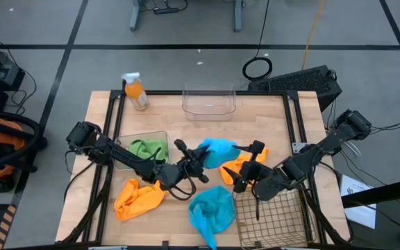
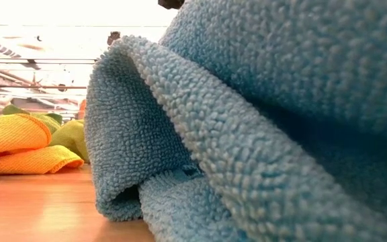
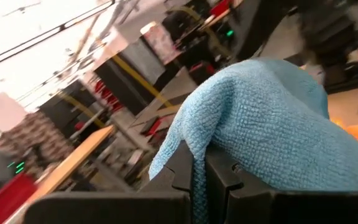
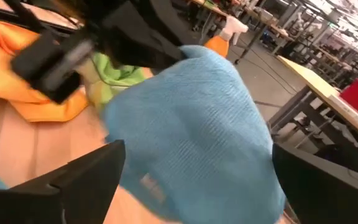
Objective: Sort microfiber towel by color & place in baskets
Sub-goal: Put the top blue microfiber towel into the wire basket
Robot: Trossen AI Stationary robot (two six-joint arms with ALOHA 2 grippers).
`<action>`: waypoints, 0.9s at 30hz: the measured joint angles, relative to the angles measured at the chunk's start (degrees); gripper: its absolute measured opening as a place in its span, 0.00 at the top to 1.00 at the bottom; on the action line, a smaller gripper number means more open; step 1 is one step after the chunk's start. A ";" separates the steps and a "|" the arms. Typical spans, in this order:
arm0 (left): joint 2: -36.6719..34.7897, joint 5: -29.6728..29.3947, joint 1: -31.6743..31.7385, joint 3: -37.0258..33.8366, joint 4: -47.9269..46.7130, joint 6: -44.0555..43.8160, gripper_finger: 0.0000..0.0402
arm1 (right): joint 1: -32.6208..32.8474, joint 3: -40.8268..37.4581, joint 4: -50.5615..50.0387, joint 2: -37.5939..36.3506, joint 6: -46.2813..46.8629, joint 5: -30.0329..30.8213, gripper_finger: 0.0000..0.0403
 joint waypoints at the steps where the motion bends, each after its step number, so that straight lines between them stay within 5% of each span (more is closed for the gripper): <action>1: 0.00 1.49 0.00 0.00 0.36 -0.03 0.97 | -0.73 0.00 0.06 0.58 0.12 -0.49 0.02; 11: 0.00 9.30 0.00 0.00 0.68 -2.94 0.97 | -6.09 0.00 10.25 7.07 -4.27 -6.07 0.09; 15: 0.00 9.79 0.11 0.00 0.74 -2.99 0.97 | -6.63 0.00 12.42 7.15 -6.11 -5.90 0.31; 22: 0.00 9.78 0.11 0.00 0.72 -3.01 0.97 | -7.41 0.00 12.32 7.00 -9.52 -5.87 0.90; 27: 0.00 9.56 0.20 0.59 0.56 -2.97 0.97 | -8.54 0.00 14.92 6.99 -13.65 -5.76 0.93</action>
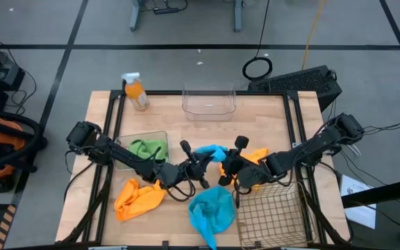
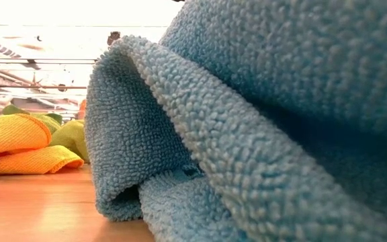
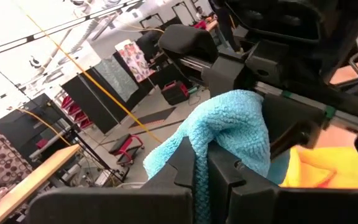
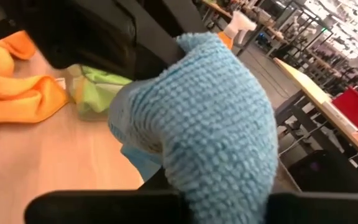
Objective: Sort microfiber towel by color & place in baskets
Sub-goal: Put the top blue microfiber towel into the wire basket
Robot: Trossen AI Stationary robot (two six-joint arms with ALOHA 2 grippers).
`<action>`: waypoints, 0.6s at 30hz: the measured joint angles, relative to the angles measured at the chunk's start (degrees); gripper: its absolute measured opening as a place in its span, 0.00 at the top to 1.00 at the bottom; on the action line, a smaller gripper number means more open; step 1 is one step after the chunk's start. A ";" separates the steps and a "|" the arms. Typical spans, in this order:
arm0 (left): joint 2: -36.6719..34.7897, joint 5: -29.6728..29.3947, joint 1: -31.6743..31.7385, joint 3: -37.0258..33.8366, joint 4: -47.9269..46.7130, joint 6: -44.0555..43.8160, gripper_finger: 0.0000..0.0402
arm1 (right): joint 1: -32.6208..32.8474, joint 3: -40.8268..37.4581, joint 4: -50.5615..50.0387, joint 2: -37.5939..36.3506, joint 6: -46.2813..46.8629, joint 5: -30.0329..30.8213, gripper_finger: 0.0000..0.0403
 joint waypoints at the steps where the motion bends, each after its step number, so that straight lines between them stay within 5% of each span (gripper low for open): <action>1: -0.01 -0.04 0.09 0.25 -0.04 0.00 0.97 | -0.29 0.00 0.66 -0.02 -0.45 0.09 0.93; 10: -0.04 -0.99 0.17 0.31 -0.36 0.00 0.93 | -1.94 0.00 1.43 -0.06 -1.41 -0.05 0.98; 18: -0.04 -1.26 0.17 0.31 -0.19 -1.46 0.65 | -2.04 0.00 -0.01 -0.09 -1.41 0.40 0.98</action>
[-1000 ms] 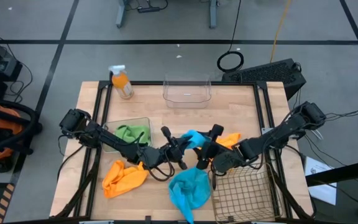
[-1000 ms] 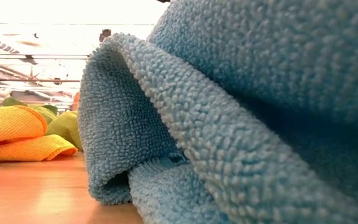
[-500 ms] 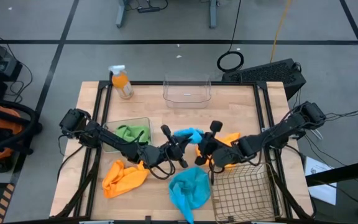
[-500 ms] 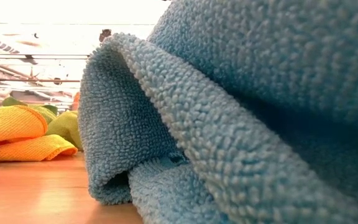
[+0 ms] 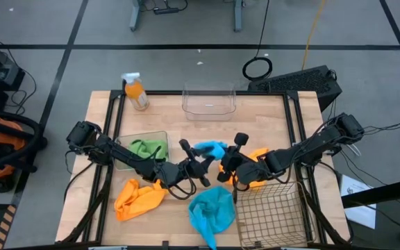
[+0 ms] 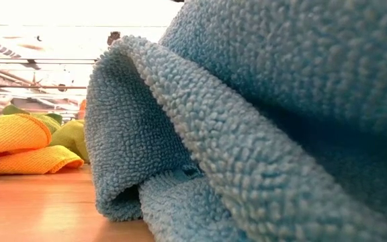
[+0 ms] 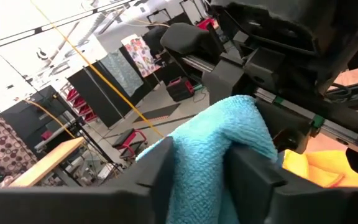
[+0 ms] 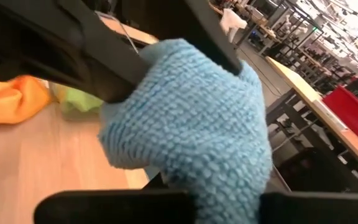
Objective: Sort microfiber towel by color & place in baskets
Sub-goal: Put the top blue microfiber towel into the wire basket
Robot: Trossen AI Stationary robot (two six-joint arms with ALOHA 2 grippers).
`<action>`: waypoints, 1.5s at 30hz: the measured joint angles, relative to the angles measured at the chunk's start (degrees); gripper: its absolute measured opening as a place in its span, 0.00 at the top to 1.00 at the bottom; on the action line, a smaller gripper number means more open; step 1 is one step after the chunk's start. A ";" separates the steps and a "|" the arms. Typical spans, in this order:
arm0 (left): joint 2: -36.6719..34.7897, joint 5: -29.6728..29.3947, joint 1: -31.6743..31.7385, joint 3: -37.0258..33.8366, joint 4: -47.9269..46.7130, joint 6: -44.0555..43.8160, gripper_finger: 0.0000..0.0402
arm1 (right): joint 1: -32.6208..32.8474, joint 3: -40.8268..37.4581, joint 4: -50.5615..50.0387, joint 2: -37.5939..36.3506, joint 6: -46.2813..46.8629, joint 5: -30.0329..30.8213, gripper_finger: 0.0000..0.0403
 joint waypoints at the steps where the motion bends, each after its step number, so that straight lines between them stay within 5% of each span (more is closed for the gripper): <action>1: 0.00 -0.32 -0.01 0.00 0.01 0.00 0.61 | 0.00 0.00 -0.35 0.02 0.00 0.27 0.98; 12: -0.82 -4.52 -3.75 0.09 0.04 2.99 0.40 | 3.43 0.02 -12.39 -7.01 6.98 1.69 0.98; 26: -2.64 -10.61 -6.34 0.09 -0.46 3.01 0.40 | 14.37 0.04 -31.33 -16.74 30.04 -1.71 0.98; 45: -2.67 -9.02 -5.57 0.09 -6.76 0.04 0.40 | 16.50 0.04 -32.88 -17.09 31.65 -6.84 0.98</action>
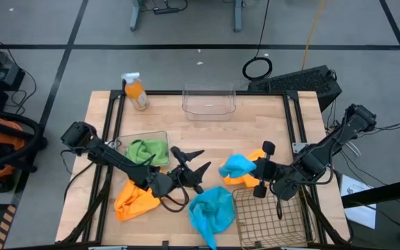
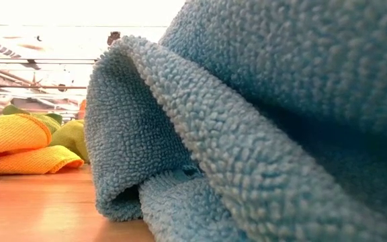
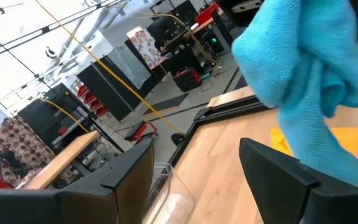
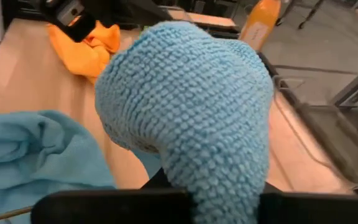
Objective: Sort microfiber towel by color & place in baskets
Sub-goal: Put the top blue microfiber towel into the wire basket
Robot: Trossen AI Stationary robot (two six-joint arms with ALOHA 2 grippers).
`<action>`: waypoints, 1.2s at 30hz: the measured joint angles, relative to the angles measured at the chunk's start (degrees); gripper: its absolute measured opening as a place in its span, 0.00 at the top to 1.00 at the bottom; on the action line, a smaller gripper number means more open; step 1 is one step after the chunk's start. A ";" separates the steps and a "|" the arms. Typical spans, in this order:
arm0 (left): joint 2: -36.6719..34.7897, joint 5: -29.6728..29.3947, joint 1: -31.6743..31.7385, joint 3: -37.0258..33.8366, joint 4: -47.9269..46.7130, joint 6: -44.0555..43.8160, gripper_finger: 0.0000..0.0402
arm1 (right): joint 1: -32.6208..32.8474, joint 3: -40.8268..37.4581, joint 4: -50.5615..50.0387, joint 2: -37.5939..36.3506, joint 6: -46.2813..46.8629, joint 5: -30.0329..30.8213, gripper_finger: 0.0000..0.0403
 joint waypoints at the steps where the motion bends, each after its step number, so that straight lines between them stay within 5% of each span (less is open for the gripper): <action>1: 0.00 0.00 0.06 0.00 -0.14 -0.06 0.40 | 0.00 0.00 -0.02 -0.06 0.00 -0.98 0.98; 17: 0.00 0.17 1.40 0.00 -3.59 -4.57 0.40 | 2.14 9.42 -9.89 -1.13 7.20 -24.23 0.98; 25: 0.00 0.18 1.40 0.00 -3.76 -4.57 0.40 | 9.20 12.96 -23.14 -1.13 25.26 -25.19 0.98; 36: 0.00 0.20 1.40 -0.01 -3.71 -4.70 0.40 | 13.73 12.98 -27.80 -0.11 34.10 -25.21 0.98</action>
